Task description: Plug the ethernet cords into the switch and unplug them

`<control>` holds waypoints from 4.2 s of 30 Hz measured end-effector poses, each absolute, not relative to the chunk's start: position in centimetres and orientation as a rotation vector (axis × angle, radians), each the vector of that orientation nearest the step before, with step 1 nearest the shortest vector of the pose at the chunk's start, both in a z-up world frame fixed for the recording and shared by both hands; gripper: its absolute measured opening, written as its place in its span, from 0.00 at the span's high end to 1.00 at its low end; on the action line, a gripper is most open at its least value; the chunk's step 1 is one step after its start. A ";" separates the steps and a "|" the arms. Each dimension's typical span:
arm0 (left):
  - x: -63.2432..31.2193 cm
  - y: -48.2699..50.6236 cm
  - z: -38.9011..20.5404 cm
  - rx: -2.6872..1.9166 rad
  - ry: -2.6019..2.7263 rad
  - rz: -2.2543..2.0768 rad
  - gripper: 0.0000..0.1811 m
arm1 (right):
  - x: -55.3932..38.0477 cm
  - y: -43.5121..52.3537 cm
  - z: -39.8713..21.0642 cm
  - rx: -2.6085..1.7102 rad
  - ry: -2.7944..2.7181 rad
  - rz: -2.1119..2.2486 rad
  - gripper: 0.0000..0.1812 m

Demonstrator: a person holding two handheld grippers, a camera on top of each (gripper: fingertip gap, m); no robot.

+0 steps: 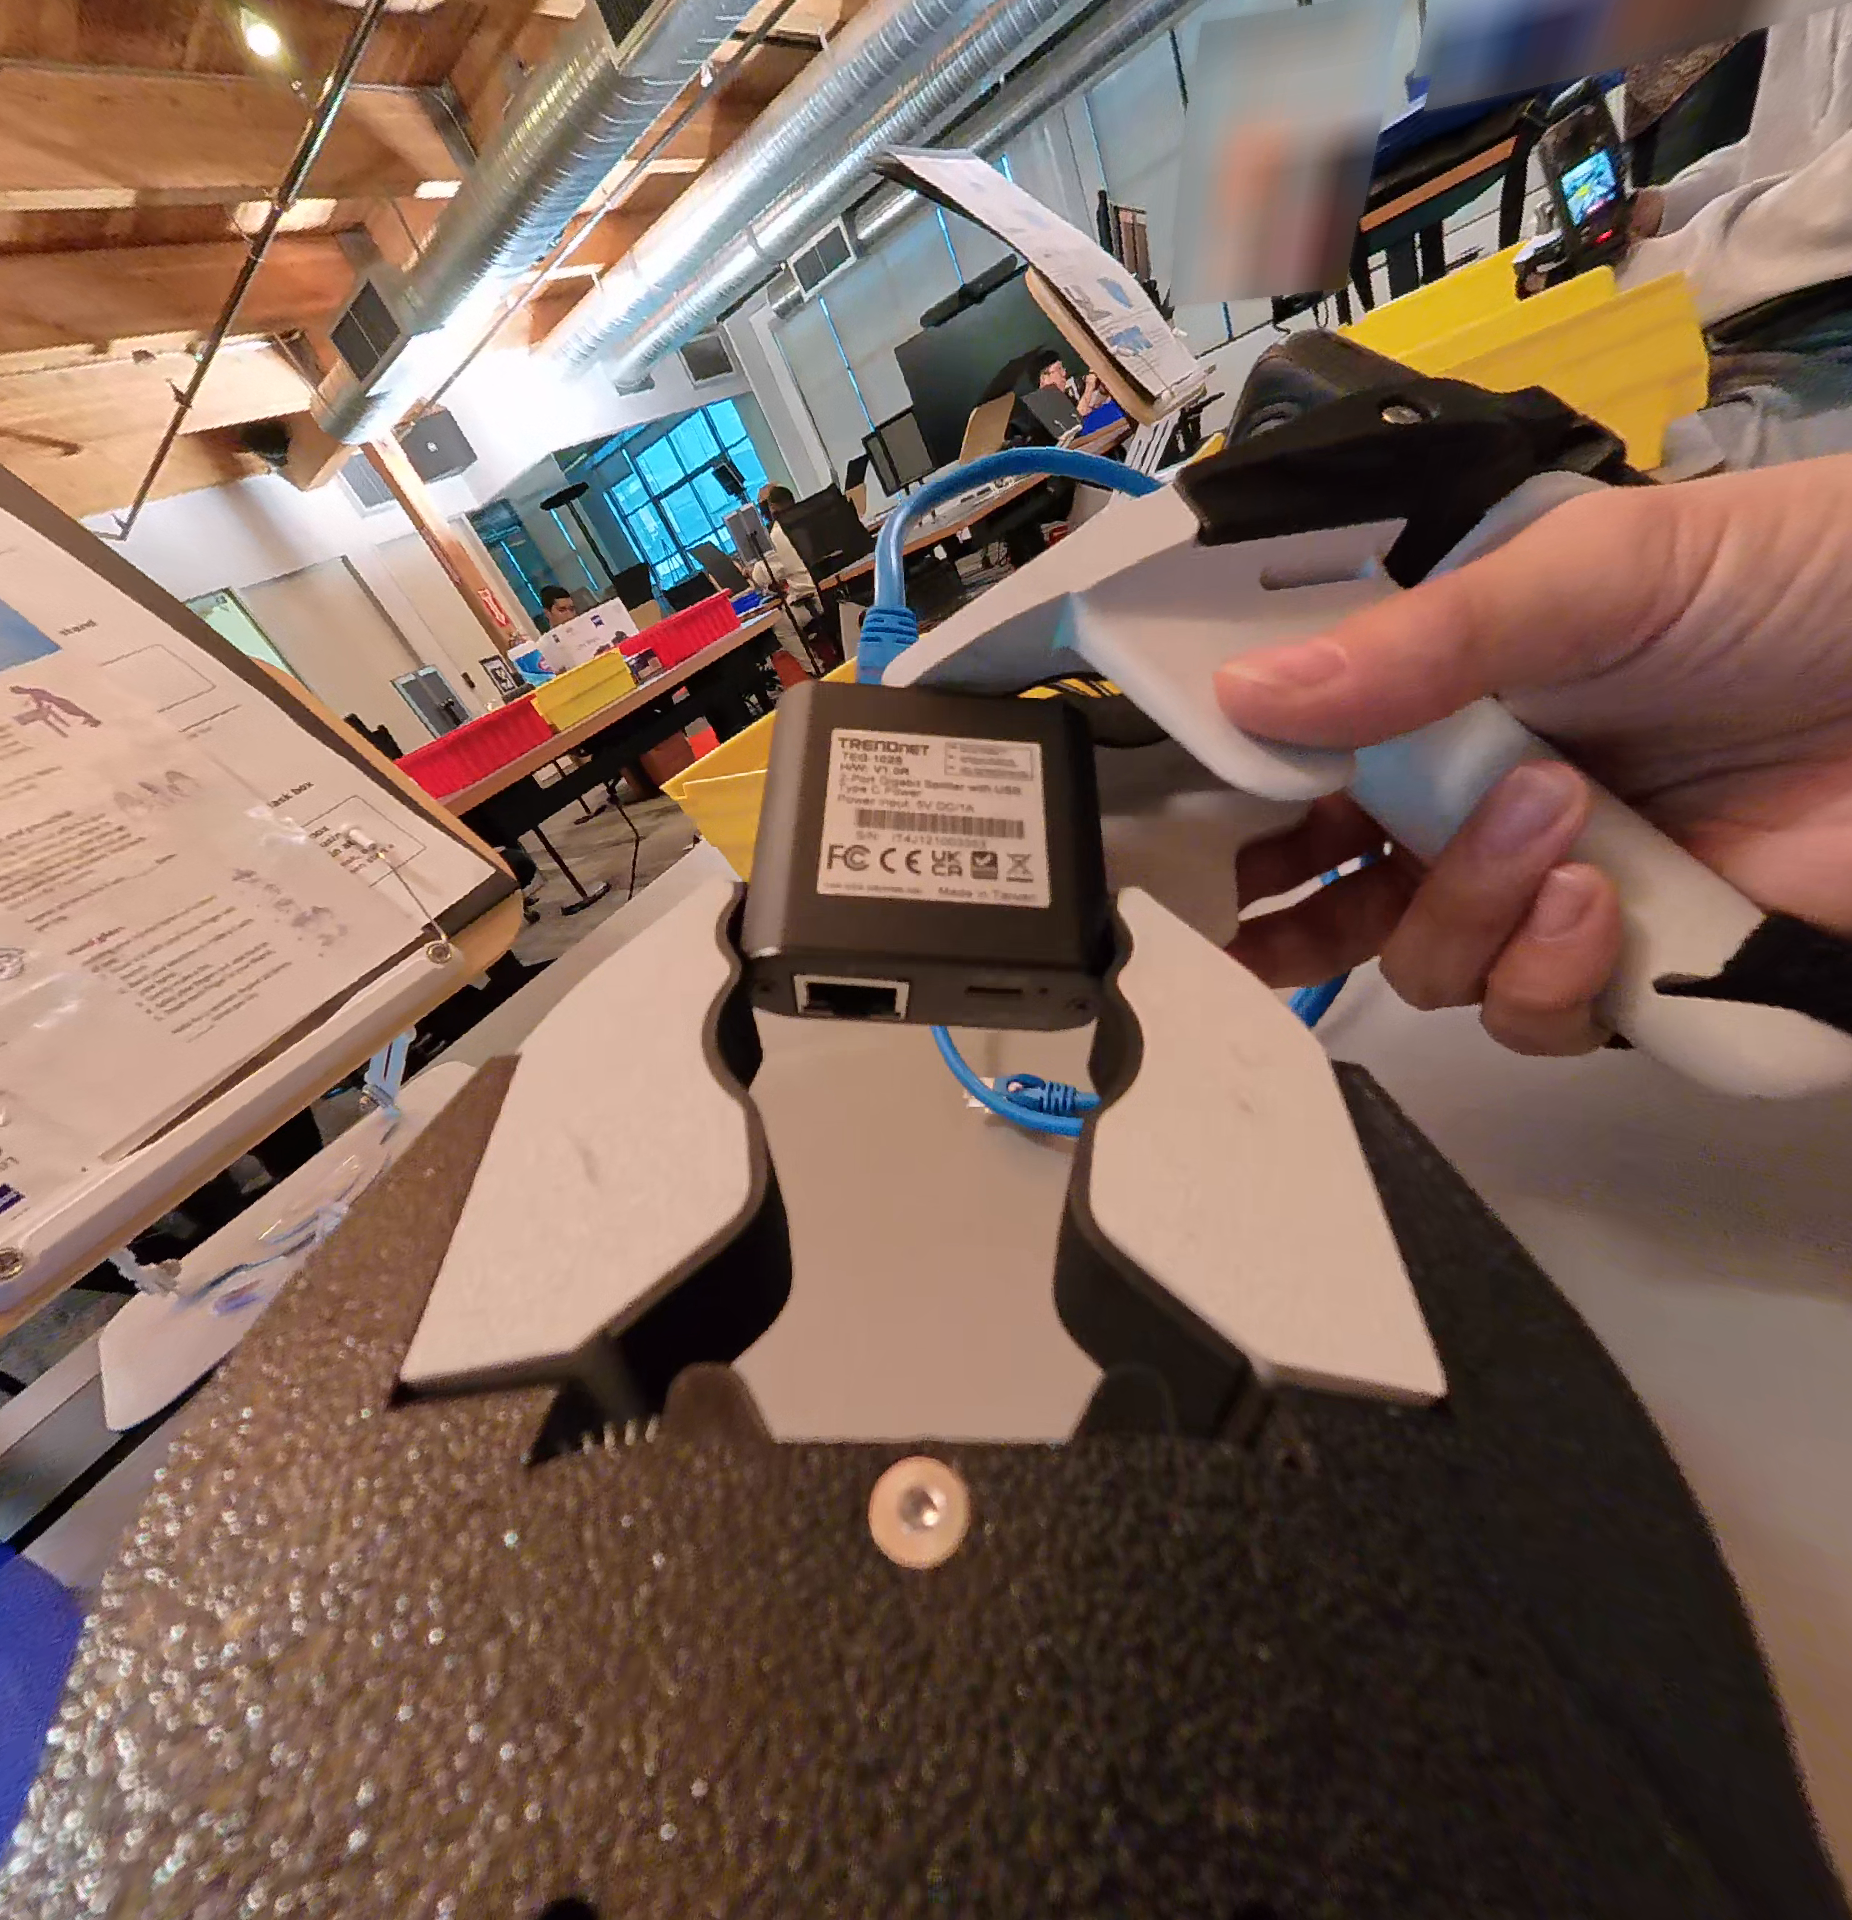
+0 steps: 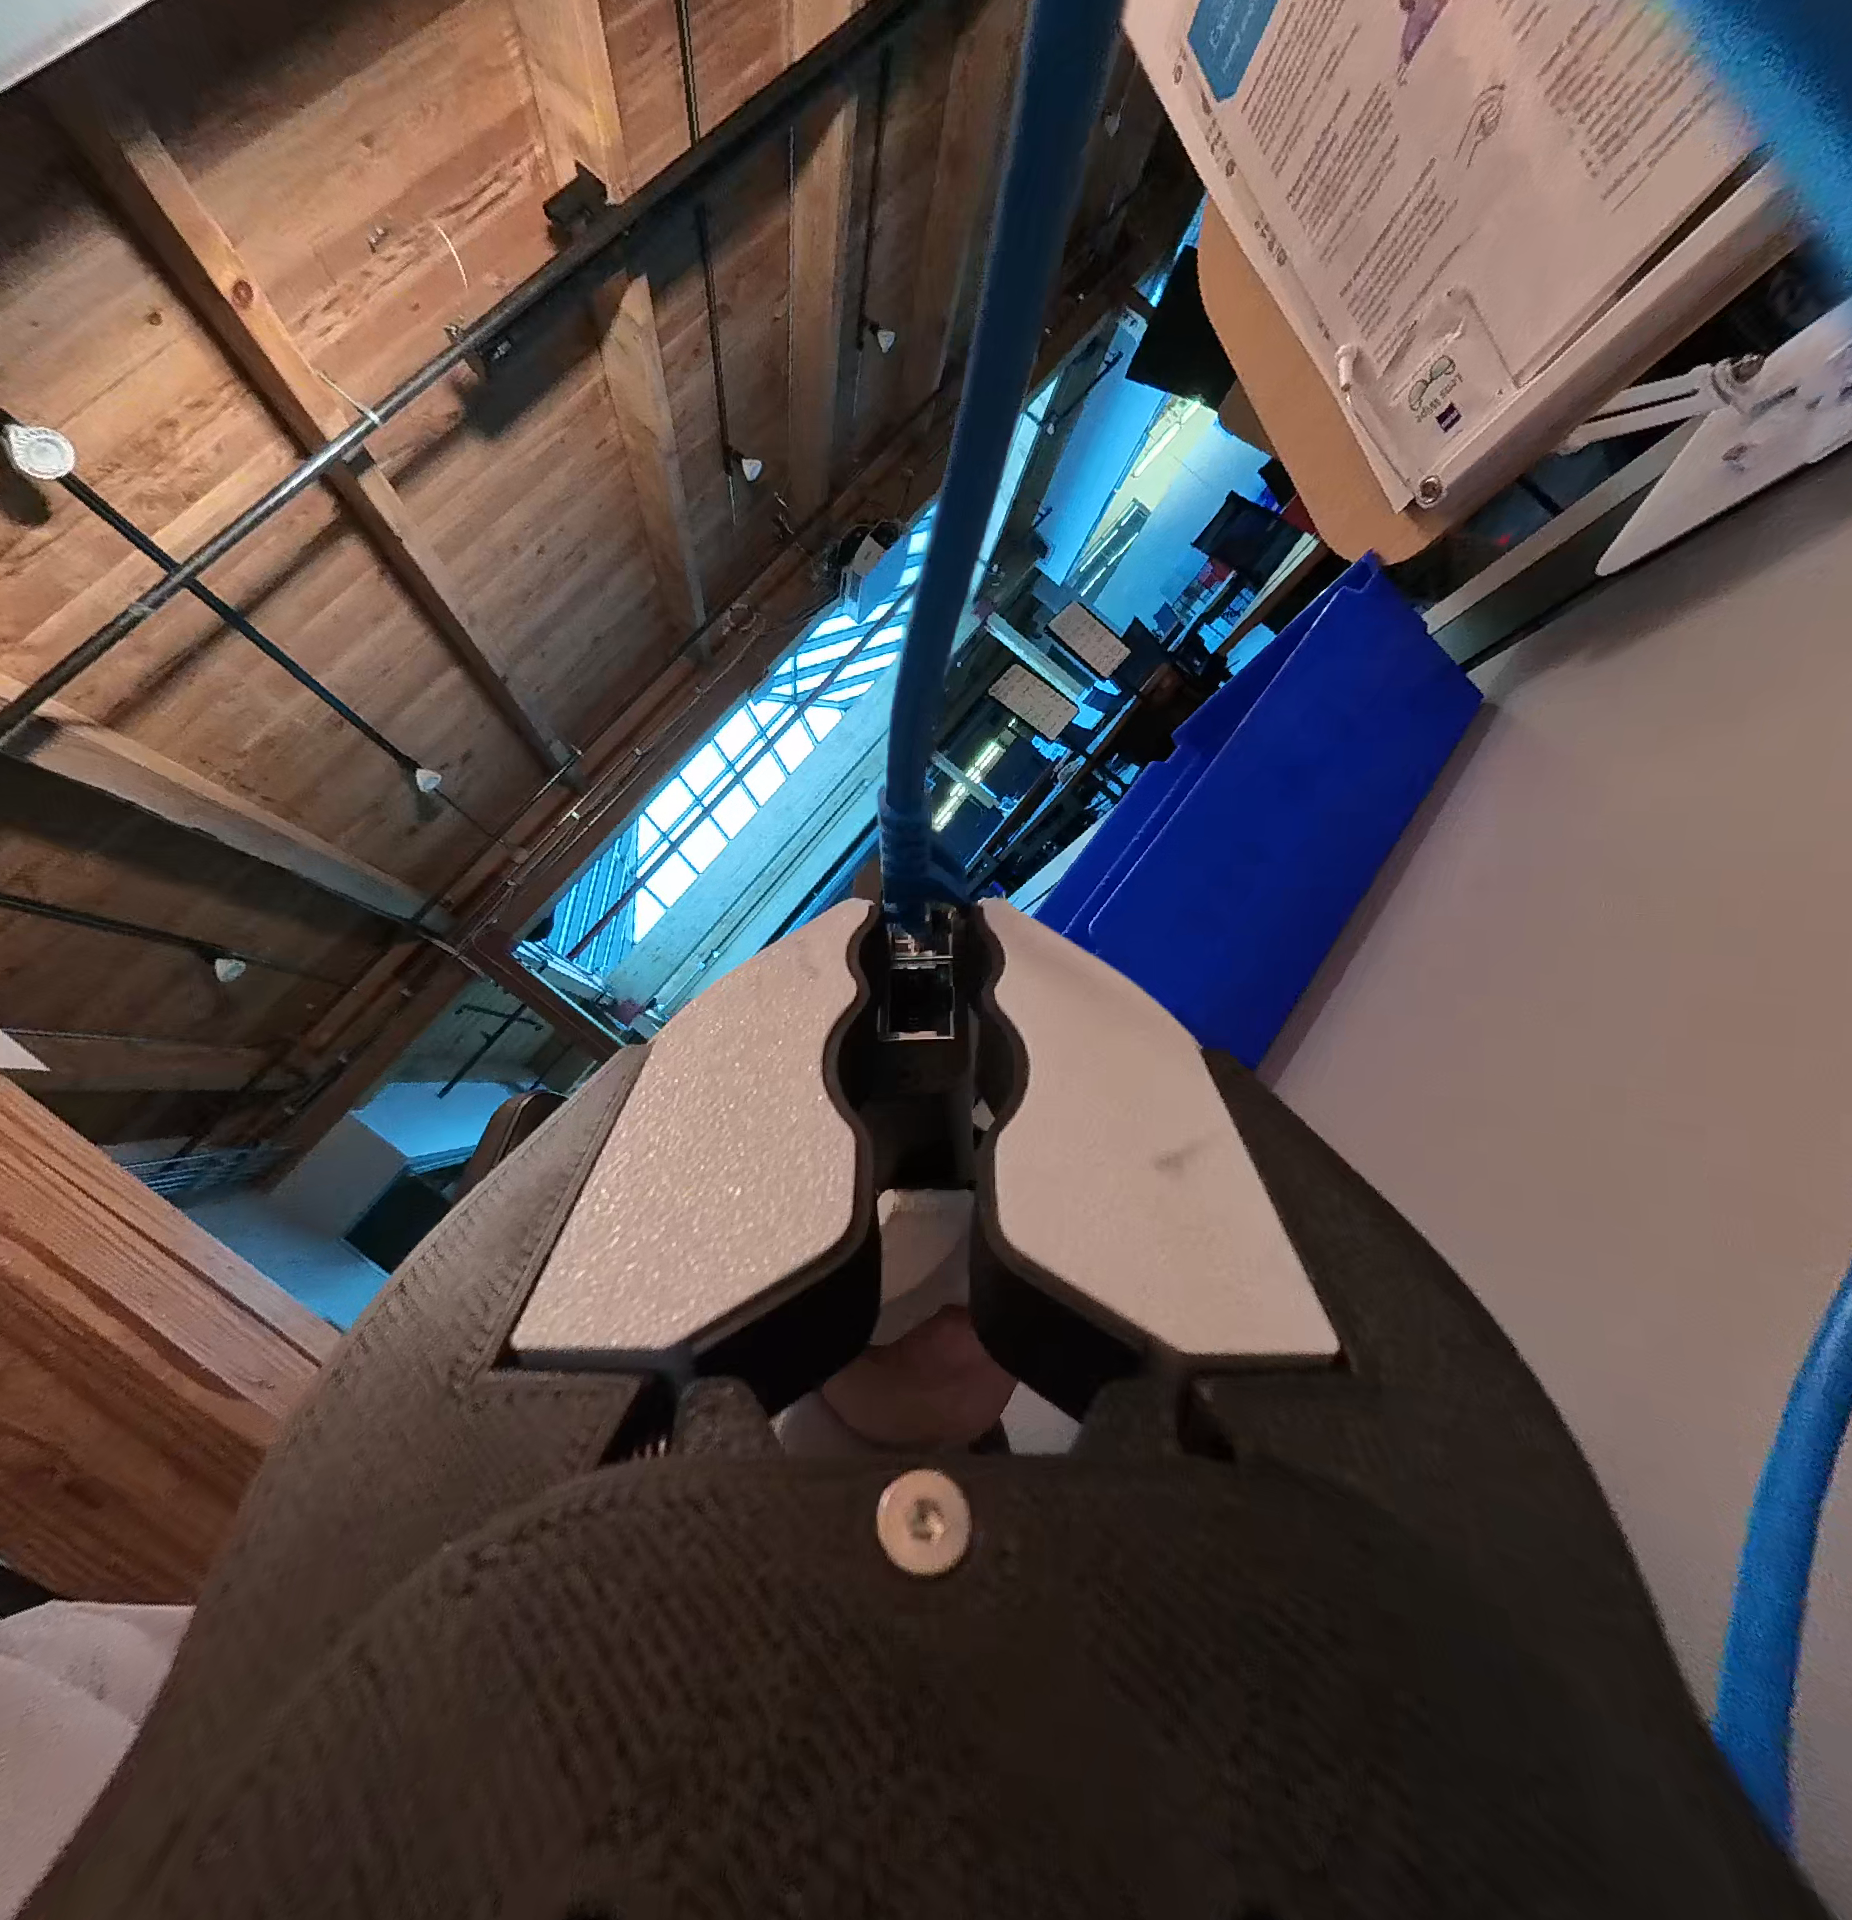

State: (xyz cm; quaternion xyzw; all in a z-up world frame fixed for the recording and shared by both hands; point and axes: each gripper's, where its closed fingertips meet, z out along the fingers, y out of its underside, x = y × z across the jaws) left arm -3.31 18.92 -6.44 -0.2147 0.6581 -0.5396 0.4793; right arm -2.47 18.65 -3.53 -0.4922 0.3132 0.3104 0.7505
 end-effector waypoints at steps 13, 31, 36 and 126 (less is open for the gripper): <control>-3.4 18.7 -6.6 -0.532 1.616 -1.349 0.66 | -2.5 18.6 -3.6 -1.038 0.656 0.638 0.92; -2.7 18.1 -5.6 -0.610 1.485 -1.321 0.66 | -1.9 18.2 -2.9 -1.075 0.547 0.571 0.92; -2.9 18.3 -5.5 -0.557 1.483 -1.304 0.66 | -2.4 18.3 -2.5 -1.089 0.501 0.632 0.92; -3.0 18.5 -4.8 -0.544 1.359 -1.199 0.66 | -2.3 18.5 -2.2 -0.973 0.508 0.652 0.93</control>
